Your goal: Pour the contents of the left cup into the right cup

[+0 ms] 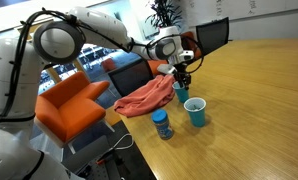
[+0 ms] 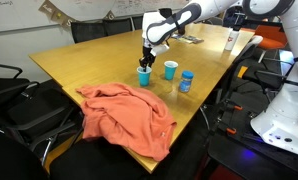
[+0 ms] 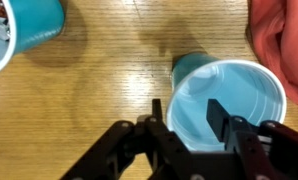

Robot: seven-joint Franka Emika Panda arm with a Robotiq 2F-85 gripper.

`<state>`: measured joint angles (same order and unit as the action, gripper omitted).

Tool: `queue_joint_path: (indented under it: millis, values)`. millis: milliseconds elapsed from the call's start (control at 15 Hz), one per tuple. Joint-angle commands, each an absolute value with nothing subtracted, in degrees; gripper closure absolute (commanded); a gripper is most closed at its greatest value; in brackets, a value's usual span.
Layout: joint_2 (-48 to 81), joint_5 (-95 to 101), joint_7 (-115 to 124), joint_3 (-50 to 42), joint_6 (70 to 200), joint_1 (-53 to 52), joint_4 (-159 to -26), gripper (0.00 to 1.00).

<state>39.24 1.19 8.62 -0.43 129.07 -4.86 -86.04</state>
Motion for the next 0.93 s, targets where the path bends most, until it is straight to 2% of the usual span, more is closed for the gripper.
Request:
queue_joint_path:
  millis: [0,133,200,867]
  values:
    - [35.2,2.1,9.0,-1.0,127.7,-5.2,-87.5,0.17]
    - [31.5,1.3,7.5,-0.3,127.0,-4.4,-89.3,0.02]
    - [29.8,0.7,6.5,0.1,127.1,-3.9,-90.1,0.00]
    - [6.8,1.2,2.6,-0.9,115.0,-0.8,-101.1,0.00]
